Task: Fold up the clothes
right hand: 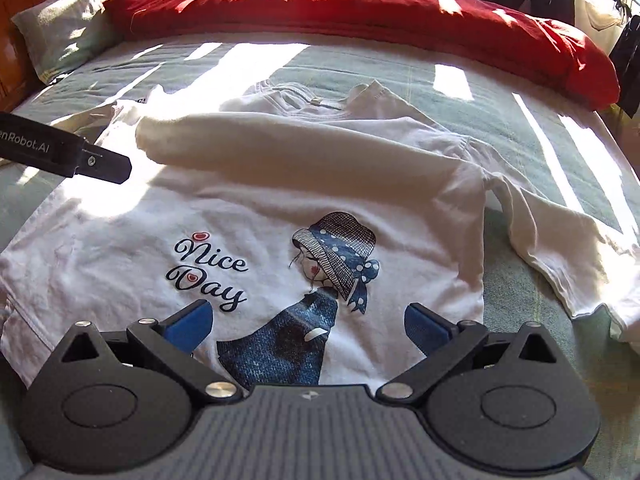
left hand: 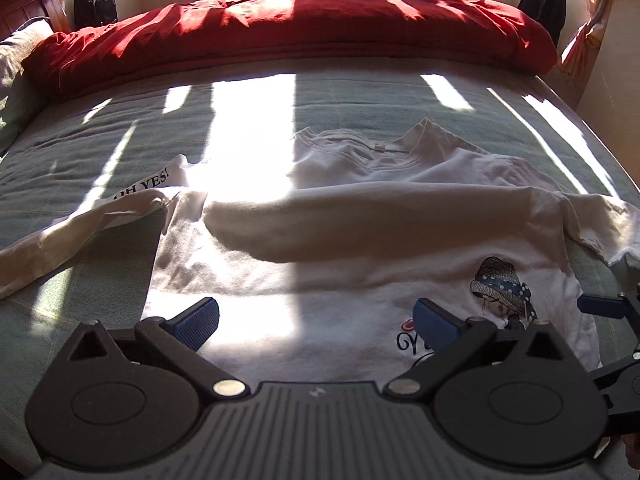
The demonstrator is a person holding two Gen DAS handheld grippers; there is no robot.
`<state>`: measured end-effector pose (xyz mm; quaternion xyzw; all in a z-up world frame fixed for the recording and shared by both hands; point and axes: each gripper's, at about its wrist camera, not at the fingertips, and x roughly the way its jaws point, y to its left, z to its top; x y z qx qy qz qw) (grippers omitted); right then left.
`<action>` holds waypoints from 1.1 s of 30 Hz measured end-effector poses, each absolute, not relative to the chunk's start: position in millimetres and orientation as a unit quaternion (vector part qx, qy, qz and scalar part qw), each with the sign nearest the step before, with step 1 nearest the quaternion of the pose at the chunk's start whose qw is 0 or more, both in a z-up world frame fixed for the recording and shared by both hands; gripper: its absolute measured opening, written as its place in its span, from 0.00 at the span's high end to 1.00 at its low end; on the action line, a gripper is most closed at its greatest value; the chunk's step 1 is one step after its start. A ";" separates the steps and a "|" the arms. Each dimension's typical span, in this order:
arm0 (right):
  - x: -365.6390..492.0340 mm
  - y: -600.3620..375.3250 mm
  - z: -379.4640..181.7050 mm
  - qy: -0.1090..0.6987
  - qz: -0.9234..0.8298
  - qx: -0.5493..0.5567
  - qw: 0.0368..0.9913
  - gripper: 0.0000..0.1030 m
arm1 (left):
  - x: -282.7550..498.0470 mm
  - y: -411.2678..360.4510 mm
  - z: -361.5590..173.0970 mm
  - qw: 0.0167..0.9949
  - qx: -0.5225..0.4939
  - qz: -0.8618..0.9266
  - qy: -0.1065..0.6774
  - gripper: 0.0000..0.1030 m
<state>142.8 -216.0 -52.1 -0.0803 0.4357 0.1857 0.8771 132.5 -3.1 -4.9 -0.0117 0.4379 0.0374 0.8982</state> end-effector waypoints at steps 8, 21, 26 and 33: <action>118.9 -203.1 -94.9 0.458 0.176 -0.056 0.870 0.00 | 91.7 -15.0 -67.4 0.888 -0.051 0.041 0.454 0.01; 35.9 -231.0 -109.9 0.377 0.167 -0.048 0.910 0.00 | 38.8 -38.6 -96.7 0.877 -0.007 0.047 0.479 0.01; 23.6 -240.5 -110.8 0.370 0.167 -0.029 0.913 0.00 | 34.2 -38.3 -96.1 0.883 -0.007 0.054 0.467 0.00; 17.6 -245.6 -109.2 0.376 0.164 -0.027 0.912 0.00 | 33.3 -14.4 -83.5 0.893 -0.021 0.104 0.437 0.01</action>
